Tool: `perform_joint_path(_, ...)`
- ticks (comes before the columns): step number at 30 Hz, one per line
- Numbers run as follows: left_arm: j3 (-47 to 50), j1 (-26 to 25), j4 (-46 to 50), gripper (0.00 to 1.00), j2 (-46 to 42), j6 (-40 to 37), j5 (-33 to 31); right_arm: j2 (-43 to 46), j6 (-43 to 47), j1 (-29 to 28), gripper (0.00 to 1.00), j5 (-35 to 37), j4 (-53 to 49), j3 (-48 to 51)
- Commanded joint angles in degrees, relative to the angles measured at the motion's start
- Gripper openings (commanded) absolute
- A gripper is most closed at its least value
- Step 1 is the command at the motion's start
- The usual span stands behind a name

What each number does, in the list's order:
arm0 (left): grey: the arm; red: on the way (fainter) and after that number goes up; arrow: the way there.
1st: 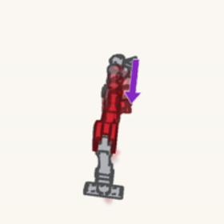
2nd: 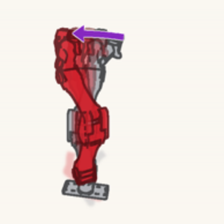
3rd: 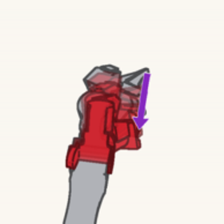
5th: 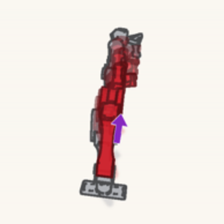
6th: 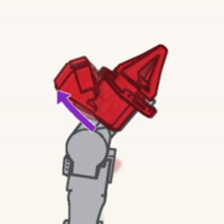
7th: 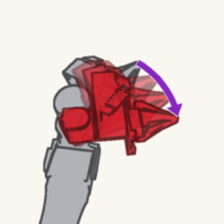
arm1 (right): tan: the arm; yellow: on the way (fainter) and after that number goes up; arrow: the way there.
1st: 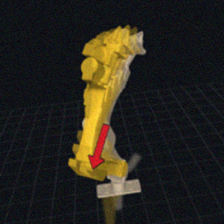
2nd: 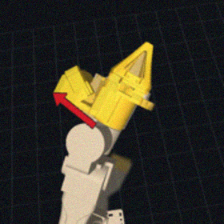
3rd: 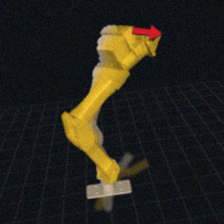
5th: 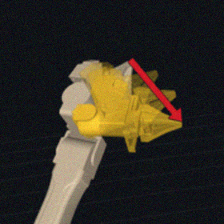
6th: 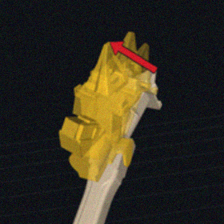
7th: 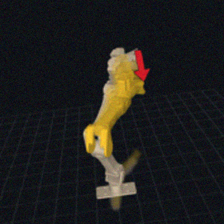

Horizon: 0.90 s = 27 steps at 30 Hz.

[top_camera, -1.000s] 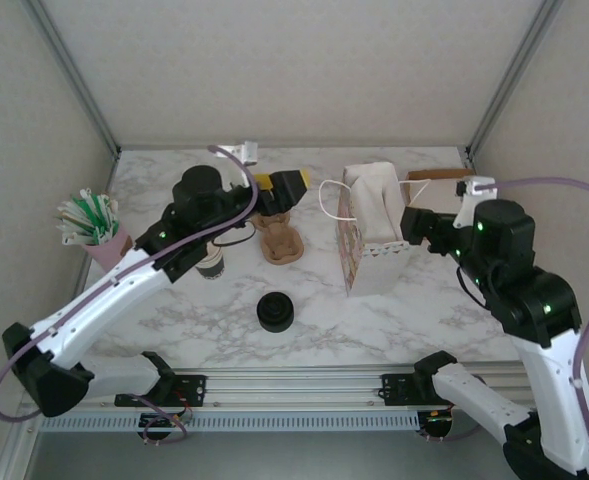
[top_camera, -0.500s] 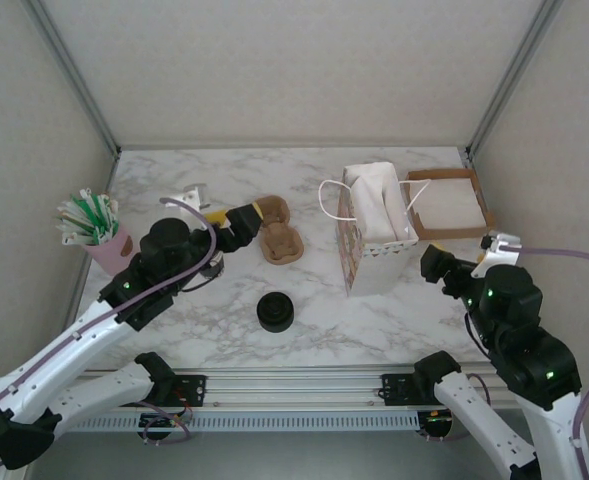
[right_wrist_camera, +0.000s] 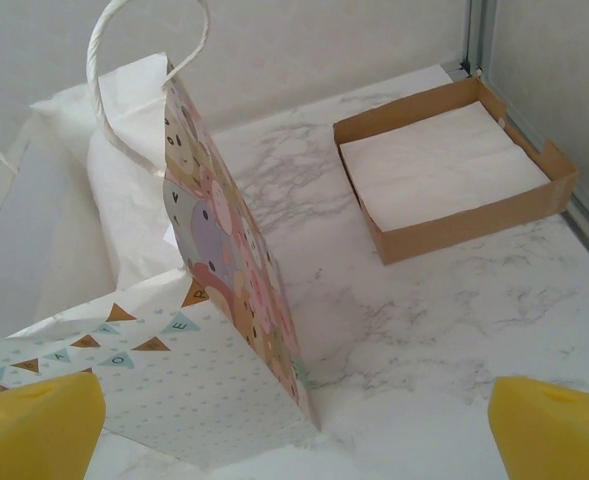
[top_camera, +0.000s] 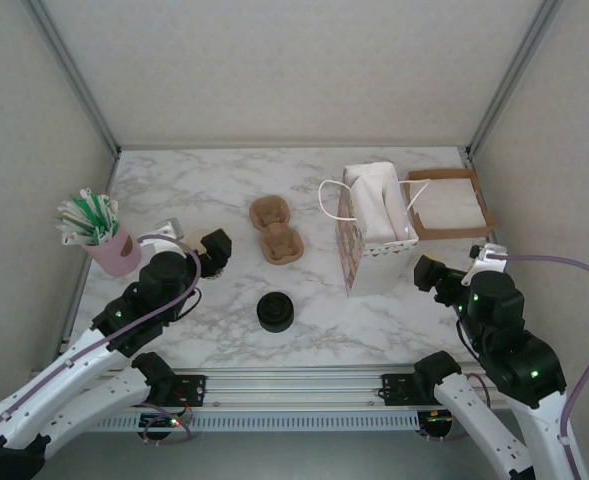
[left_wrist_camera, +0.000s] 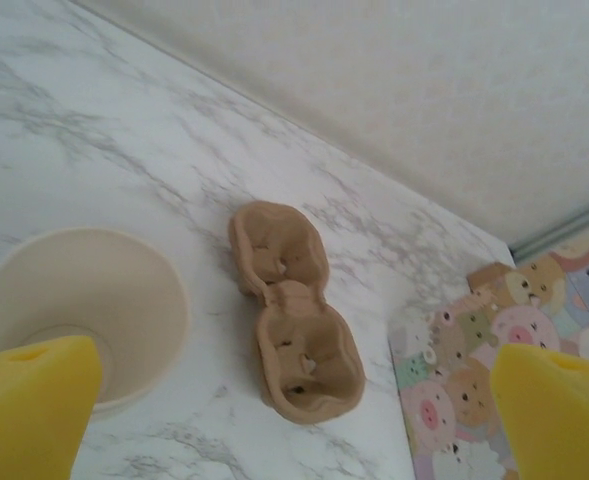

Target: Pack the takeout coffee

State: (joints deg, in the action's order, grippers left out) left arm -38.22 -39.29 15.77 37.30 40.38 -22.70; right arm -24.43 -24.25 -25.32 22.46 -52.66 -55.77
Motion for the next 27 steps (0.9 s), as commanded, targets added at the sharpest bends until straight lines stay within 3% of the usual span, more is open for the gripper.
perform_joint_path(1, 0.9, 0.9, 4.5, 1.0, -2.9, 2.4, -6.2, -2.3, 0.1, 0.2, 0.99, -0.2, 0.9, -0.4)
perform_joint_path(8, -1.4, 15.8, 2.0, 1.0, 2.5, -3.6, 10.4, -7.0, 0.8, 0.4, 0.99, 0.6, 2.7, -2.1)
perform_joint_path(14, -7.6, 26.5, -0.6, 1.0, 9.9, -7.5, 19.2, -11.4, 2.6, 3.2, 0.99, 1.4, 1.9, -7.0)
perform_joint_path(20, -15.0, 32.9, -1.5, 1.0, 19.3, -10.7, 23.1, -14.9, 3.3, 12.9, 0.99, -5.7, 1.9, -10.8)
perform_joint_path(27, -19.4, 38.6, -4.2, 1.0, 27.6, -14.5, 24.9, -18.5, 2.0, 28.1, 0.99, -19.6, 3.5, -11.1)
